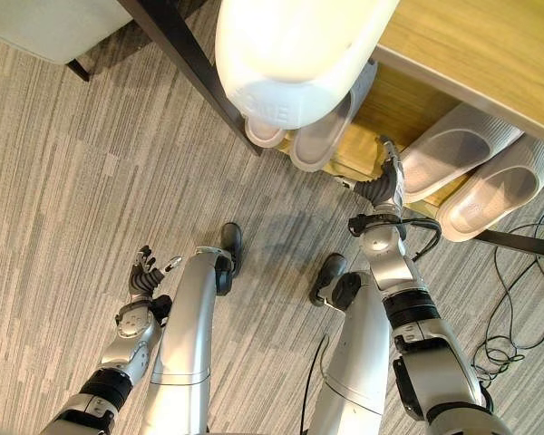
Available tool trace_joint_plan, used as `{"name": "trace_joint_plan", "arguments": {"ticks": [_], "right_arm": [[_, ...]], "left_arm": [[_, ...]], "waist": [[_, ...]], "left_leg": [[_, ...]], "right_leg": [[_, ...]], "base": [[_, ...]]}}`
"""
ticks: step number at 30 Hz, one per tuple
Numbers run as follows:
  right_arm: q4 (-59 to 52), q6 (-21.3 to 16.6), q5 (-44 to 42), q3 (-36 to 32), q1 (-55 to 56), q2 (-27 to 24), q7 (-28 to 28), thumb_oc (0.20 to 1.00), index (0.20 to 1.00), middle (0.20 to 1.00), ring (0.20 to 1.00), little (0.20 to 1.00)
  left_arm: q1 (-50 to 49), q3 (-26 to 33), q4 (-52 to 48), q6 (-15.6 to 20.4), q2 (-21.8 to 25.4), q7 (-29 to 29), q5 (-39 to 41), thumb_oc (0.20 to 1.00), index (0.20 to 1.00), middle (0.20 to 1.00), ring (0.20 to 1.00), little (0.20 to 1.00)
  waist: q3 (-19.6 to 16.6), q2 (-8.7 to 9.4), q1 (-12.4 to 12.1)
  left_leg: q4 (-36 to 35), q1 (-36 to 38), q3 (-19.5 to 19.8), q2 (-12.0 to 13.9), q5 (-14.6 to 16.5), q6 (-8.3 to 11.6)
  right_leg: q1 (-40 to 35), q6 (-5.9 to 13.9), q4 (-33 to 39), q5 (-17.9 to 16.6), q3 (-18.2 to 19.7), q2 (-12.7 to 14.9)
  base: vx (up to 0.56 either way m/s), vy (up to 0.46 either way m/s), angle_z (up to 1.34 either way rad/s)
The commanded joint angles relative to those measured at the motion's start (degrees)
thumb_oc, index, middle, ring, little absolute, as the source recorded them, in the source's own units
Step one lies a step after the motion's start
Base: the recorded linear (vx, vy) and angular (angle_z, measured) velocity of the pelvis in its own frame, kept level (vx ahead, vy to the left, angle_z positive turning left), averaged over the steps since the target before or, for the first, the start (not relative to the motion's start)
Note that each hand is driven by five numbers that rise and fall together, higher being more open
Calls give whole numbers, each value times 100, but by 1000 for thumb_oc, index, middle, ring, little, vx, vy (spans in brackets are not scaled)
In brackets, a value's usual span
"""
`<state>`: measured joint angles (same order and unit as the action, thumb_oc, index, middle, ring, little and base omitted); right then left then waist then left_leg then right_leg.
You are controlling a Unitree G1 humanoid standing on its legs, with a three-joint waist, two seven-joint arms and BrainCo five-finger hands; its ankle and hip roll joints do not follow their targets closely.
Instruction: Arrange the slippers neatly on the shoe rack.
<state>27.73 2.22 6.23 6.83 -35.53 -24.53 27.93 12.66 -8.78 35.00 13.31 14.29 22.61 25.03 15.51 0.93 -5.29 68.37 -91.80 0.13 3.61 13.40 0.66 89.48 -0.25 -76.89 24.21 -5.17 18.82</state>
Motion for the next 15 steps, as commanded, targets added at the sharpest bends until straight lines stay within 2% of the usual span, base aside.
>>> {"name": "trace_joint_plan", "arguments": {"ticks": [1,11,15], "right_arm": [[-486,11,39,-61,189,-116,277,1000,1000,1000,1000,1000],[-912,81,203,-334,815,-108,394,1000,1000,1000,1000,1000],[-1037,90,274,-498,925,-143,601,1000,1000,1000,1000,1000]], "left_arm": [[-122,30,126,205,-104,-4,-254,1000,1000,1000,1000,1000],[-183,76,187,205,-145,21,-270,1000,1000,1000,1000,1000],[-188,62,161,220,-152,58,-280,1000,1000,1000,1000,1000]], "waist": [[-8,-217,57],[-6,-209,145],[-12,-199,177]], "left_leg": [[-998,185,676,-31,-466,146],[-877,185,657,-13,-408,133],[-888,185,640,-1,-411,131]], "right_leg": [[47,460,561,-766,533,-317],[47,459,511,-779,569,-368],[47,455,531,-793,587,-372]], "base": [[0,0,0],[3,7,-3],[0,0,0]]}}
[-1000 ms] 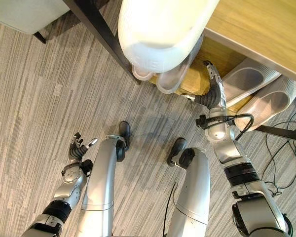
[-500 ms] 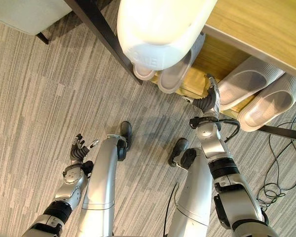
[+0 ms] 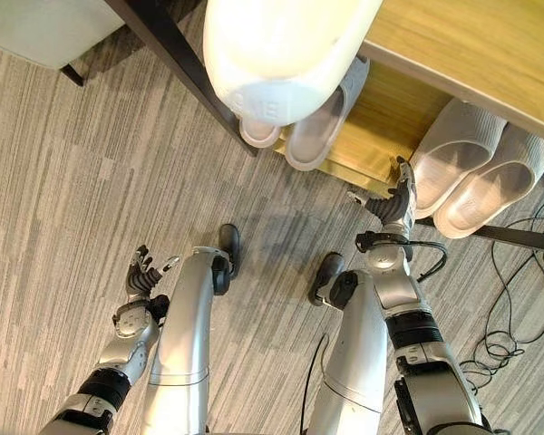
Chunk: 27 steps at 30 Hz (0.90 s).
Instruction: Arrange the slippers neatly on the shoe rack.
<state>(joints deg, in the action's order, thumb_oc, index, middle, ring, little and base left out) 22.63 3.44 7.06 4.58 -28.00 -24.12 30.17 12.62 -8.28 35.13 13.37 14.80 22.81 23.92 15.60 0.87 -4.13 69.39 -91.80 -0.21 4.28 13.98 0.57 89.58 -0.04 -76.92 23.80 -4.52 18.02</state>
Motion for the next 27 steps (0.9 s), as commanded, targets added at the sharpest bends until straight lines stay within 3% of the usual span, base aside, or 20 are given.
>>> {"name": "trace_joint_plan", "arguments": {"ticks": [1,5,7,11,14,22,24,25,27], "right_arm": [[-521,-14,211,-300,191,-188,449,1000,1000,1000,1000,1000],[-582,190,243,-482,244,-185,724,1000,1000,1000,1000,1000],[-673,115,235,-471,276,-121,674,1000,1000,1000,1000,1000],[-722,-319,171,-342,220,-64,594,1000,1000,1000,1000,1000],[-989,-964,27,87,193,-115,-89,1000,1000,1000,1000,1000],[-953,-1626,112,723,267,-375,-482,1000,1000,1000,1000,1000],[-882,-1731,207,860,420,-407,-393,1000,1000,1000,1000,1000],[-732,-1513,235,896,849,-258,-352,1000,1000,1000,1000,1000],[-634,-1456,255,910,994,-236,-354,1000,1000,1000,1000,1000]], "left_arm": [[-183,11,146,218,-206,47,-169,1000,1000,1000,1000,1000],[-211,20,130,207,-204,60,-145,1000,1000,1000,1000,1000],[-221,21,158,196,-212,56,-170,1000,1000,1000,1000,1000],[-209,58,143,206,-214,79,-181,1000,1000,1000,1000,1000],[-206,102,195,178,-195,96,-258,1000,1000,1000,1000,1000],[-134,92,438,217,-274,152,-426,1000,1000,1000,1000,1000],[-87,74,637,282,-359,173,-440,1000,1000,1000,1000,1000],[-55,56,926,329,-467,147,-452,1000,1000,1000,1000,1000],[-55,59,1002,345,-478,145,-489,1000,1000,1000,1000,1000]], "waist": [[-20,-193,64],[-18,-190,74],[-16,-188,75],[-26,-202,69],[-87,-164,89],[-537,-74,133],[-663,-22,185],[-768,58,264],[-758,75,274]], "left_leg": [[-987,185,675,-70,-469,140],[-936,185,664,-69,-452,132],[-926,185,653,-65,-454,130],[-995,185,626,-52,-483,133],[-1105,185,592,-23,-536,151],[-1537,194,525,11,-638,187],[-1865,484,490,35,-688,189],[-2452,1113,461,74,-771,201],[-2648,1380,440,72,-805,208]], "right_leg": [[37,435,530,-758,523,-295],[37,440,495,-761,542,-300],[37,441,487,-773,553,-300],[37,461,568,-823,565,-306],[37,472,692,-886,565,-334],[25,500,1112,-996,457,-385],[-252,518,1417,-1032,375,-393],[-896,553,1908,-1088,222,-391],[-1171,566,2089,-1126,160,-387]], "base": [[0,0,0],[0,3,-1],[-9,19,-6],[-5,7,-1],[0,0,0],[-32,8,-1],[-116,39,1],[-100,31,1],[-69,17,8]]}}
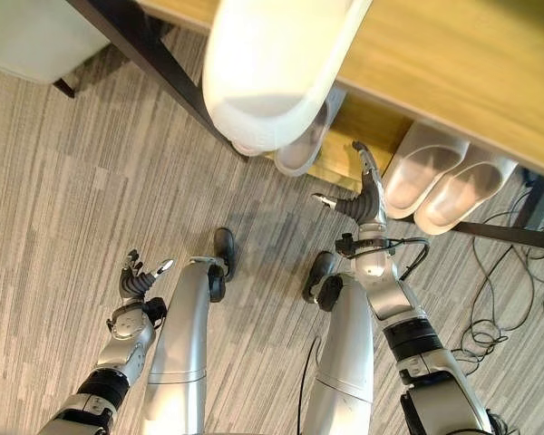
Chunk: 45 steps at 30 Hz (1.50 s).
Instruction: Arrange the slippers neatly on the shoe rack.
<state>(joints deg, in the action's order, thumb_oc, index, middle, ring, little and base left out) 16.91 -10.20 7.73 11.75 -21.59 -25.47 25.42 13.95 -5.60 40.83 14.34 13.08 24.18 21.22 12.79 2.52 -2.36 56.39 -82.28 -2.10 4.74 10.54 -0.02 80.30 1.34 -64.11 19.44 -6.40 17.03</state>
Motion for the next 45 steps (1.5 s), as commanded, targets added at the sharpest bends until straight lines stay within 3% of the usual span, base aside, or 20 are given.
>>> {"name": "trace_joint_plan", "arguments": {"ticks": [1,8,9,11,12,16,22,25,27,29,35,38,39,45], "right_arm": [[9,-21,247,225,613,-119,57,1000,1000,1000,1000,1000],[698,-164,233,462,1169,-167,-171,1000,1000,1000,1000,1000],[1096,-147,147,493,1332,-101,-330,1000,1000,1000,1000,1000],[1609,-140,-123,529,1460,60,-664,1000,1000,1000,1000,1000],[1857,-152,-173,605,1506,98,-813,1000,1000,1000,1000,1000],[3009,-236,-416,629,1648,364,-1015,1000,1000,1000,1000,1000],[4127,-324,-1207,186,1875,934,-1588,1000,1000,1000,1000,1000],[4424,-273,-1199,146,1960,1037,-1896,1000,1000,1000,1000,1000],[4513,-270,-1188,121,1984,1051,-1992,1000,1000,1000,1000,1000],[5058,-169,-1427,-176,2091,1157,-2410,1000,1000,1000,1000,1000],[5424,-70,-1442,-368,2219,1196,-2641,1000,1000,1000,1000,1000],[5484,-49,-1510,-458,2270,1207,-2708,1000,1000,1000,1000,1000],[5465,20,-1617,-580,2305,1207,-2750,1000,1000,1000,1000,1000],[5156,-80,-1625,-728,2435,1118,-2622,1000,1000,1000,1000,1000]], "left_arm": [[-225,-204,396,277,-300,-16,-246,1000,1000,1000,1000,1000],[-613,-536,28,393,-68,-464,-421,1000,1000,1000,1000,1000],[-765,-778,60,293,38,-924,-475,1000,1000,1000,1000,1000],[-870,-1032,179,177,110,-1283,-667,1000,1000,1000,1000,1000],[-917,-1073,275,160,100,-1360,-707,1000,1000,1000,1000,1000],[-1034,-1128,562,32,-69,-1356,-1018,1000,1000,1000,1000,1000],[-1114,-1414,1006,18,-374,-1555,-1520,1000,1000,1000,1000,1000],[-1155,-1589,910,-89,-453,-2321,-1391,1000,1000,1000,1000,1000],[-1166,-1661,925,-97,-458,-2445,-1503,1000,1000,1000,1000,1000],[-1170,-2117,471,-150,-459,-2876,-2023,1000,1000,1000,1000,1000],[-1104,-2601,-141,-188,-400,-3329,-2502,1000,1000,1000,1000,1000],[-1091,-2639,-363,-375,-391,-3423,-2655,1000,1000,1000,1000,1000],[-1148,-2479,-787,-781,-466,-3660,-2403,1000,1000,1000,1000,1000],[-1368,-2545,-1760,-1232,-279,-4293,-2143,1000,1000,1000,1000,1000]], "waist": [[-502,-57,121],[-476,-50,115],[-484,-77,105],[-490,-87,100],[-500,-107,73],[-531,-95,52],[-538,-76,94],[-624,-100,122],[-661,-113,131],[-855,-209,171],[-1044,-318,235],[-1077,-358,258],[-1114,-391,274],[-1149,-499,317]], "left_leg": [[-1683,819,647,24,-512,274],[-2810,2171,584,25,-762,350],[-3228,2677,542,49,-867,381],[-3588,3185,509,35,-963,419],[-3877,3397,509,17,-1177,415],[-4552,4490,393,-29,-1301,461],[-5147,5970,231,30,-1286,464],[-5372,6581,162,64,-1233,468],[-5457,6776,131,82,-1213,463],[-5836,7448,0,71,-1183,471],[-6139,7975,-89,-5,-1160,484],[-6139,8091,-120,-20,-1120,484],[-6139,8139,-134,-42,-1112,479],[-6139,8230,-227,-95,-1059,464]], "right_leg": [[-591,448,1074,-740,289,-297],[-1905,518,2114,-985,57,-253],[-2396,551,2504,-1076,-25,-217],[-2918,576,2900,-1172,-135,-226],[-3129,554,3187,-1379,-219,-251],[-4243,605,3961,-1533,-389,-353],[-5702,633,4667,-1571,-486,-494],[-6281,648,4919,-1560,-481,-566],[-6426,654,4985,-1555,-476,-574],[-7001,701,5324,-1553,-411,-625],[-7545,738,5705,-1568,-417,-674],[-7704,737,5827,-1585,-403,-689],[-7812,734,5942,-1617,-389,-699],[-7972,749,6278,-1755,-309,-706]], "base": [[-44,4,8],[-42,14,6],[14,39,8],[12,43,6],[-8,31,4],[67,21,3],[126,2,-2],[114,-7,-10],[93,0,-5],[126,-13,-12],[52,-25,-7],[-7,-24,-2],[-24,-41,-6],[-19,-21,-5]]}}
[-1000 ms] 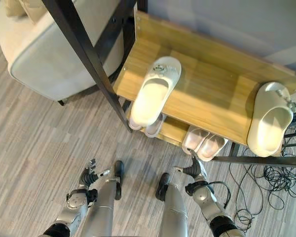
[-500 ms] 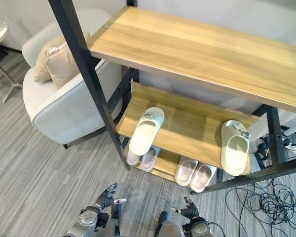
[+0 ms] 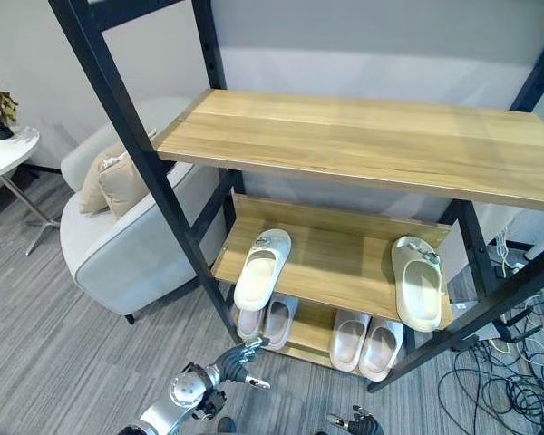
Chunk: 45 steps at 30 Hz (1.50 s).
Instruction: Arrange the slippers neatly on the shoe rack.
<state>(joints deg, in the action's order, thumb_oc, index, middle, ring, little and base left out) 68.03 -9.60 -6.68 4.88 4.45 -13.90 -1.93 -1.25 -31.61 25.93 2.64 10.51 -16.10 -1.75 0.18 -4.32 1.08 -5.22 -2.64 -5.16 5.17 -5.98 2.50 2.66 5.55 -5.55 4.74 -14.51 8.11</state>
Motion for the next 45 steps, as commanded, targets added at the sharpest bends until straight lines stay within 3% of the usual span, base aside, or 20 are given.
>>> {"name": "trace_joint_plan", "arguments": {"ticks": [1,8,13,17,18,19,27,31,34,37,38,39,41,45], "right_arm": [[13,-178,-230,-111,-151,-47,156,1000,1000,1000,1000,1000],[67,-257,-386,-332,-23,-73,150,1000,1000,1000,1000,1000],[133,-321,-444,-310,110,23,197,1000,1000,1000,1000,1000],[187,-324,-476,-161,106,165,271,1000,1000,1000,1000,1000],[189,-324,-476,-163,102,166,272,1000,1000,1000,1000,1000],[163,-301,-433,-42,98,244,309,1000,1000,1000,1000,1000],[58,-302,-241,283,272,350,392,1000,1000,1000,1000,1000],[46,-339,-251,360,429,437,443,1000,1000,1000,1000,1000],[66,-388,-248,398,497,457,512,1000,1000,1000,1000,1000],[135,-426,-278,416,574,477,570,1000,1000,1000,1000,1000],[135,-426,-278,415,574,477,570,1000,1000,1000,1000,1000],[140,-454,-319,430,612,486,586,1000,1000,1000,1000,1000],[107,-493,-356,410,720,515,617,1000,1000,1000,1000,1000],[9,-502,-401,380,834,529,650,1000,1000,1000,1000,1000]], "left_arm": [[130,32,-416,-111,5,-270,80,1000,1000,1000,1000,1000],[29,-102,-1921,266,373,-301,38,1000,1000,1000,1000,1000],[110,-222,-2134,676,416,-64,92,1000,1000,1000,1000,1000],[827,-461,-1757,1157,345,794,-612,1000,1000,1000,1000,1000],[833,-465,-1745,1164,340,802,-618,1000,1000,1000,1000,1000],[1145,-479,-1571,1226,325,1195,-942,1000,1000,1000,1000,1000],[1917,-575,-1199,1272,282,1812,-1554,1000,1000,1000,1000,1000],[2322,-503,-220,1332,78,2859,-1997,1000,1000,1000,1000,1000],[2616,-519,237,1377,118,3992,-2741,1000,1000,1000,1000,1000],[2755,-424,513,1252,118,4756,-3150,1000,1000,1000,1000,1000],[2756,-425,515,1253,116,4758,-3151,1000,1000,1000,1000,1000],[2898,-447,735,1195,149,5260,-3473,1000,1000,1000,1000,1000],[2974,-376,873,1127,197,5558,-3544,1000,1000,1000,1000,1000],[2988,-239,709,1156,380,5583,-3472,1000,1000,1000,1000,1000]], "waist": [[103,163,-22],[139,85,-35],[129,111,0],[131,167,110],[136,167,110],[126,198,152],[76,261,313],[39,282,490],[19,296,589],[-11,296,651],[-13,296,650],[-18,294,699],[-48,280,746],[-70,268,766]], "left_leg": [[22,285,62,-155,607,206],[22,386,3,-182,622,192],[22,479,-25,-172,661,198],[22,504,-48,-145,664,215],[22,506,-47,-146,664,215],[22,507,-58,-141,662,221],[22,525,-144,-114,683,228],[22,509,-256,-107,693,245],[22,463,-323,-103,692,263],[22,421,-376,-89,730,280],[22,419,-377,-89,730,279],[22,365,-419,-93,726,284],[22,310,-468,-92,721,297],[22,278,-483,-79,709,309]], "right_leg": [[-240,333,493,-323,512,184],[-494,358,887,-488,519,179],[-645,350,992,-487,498,151],[-683,337,1008,-483,489,119],[-685,337,1007,-482,488,119],[-683,337,1012,-488,492,106],[-639,338,1011,-504,552,73],[-573,355,1009,-540,618,56],[-505,377,1019,-569,647,59],[-440,409,1036,-568,664,67],[-438,409,1036,-568,664,67],[-365,426,1039,-592,688,68],[-283,437,1047,-620,716,67],[-250,439,1042,-631,706,62]], "base": [[-51,-36,-13],[-14,-36,-9],[5,-27,-1],[4,-47,-1],[12,-55,1],[8,-41,-1],[25,-31,-4],[37,-23,-7],[42,-23,-18],[33,-17,-11],[11,-8,-9],[10,-2,-12],[20,-1,-15],[9,-1,-4]]}}
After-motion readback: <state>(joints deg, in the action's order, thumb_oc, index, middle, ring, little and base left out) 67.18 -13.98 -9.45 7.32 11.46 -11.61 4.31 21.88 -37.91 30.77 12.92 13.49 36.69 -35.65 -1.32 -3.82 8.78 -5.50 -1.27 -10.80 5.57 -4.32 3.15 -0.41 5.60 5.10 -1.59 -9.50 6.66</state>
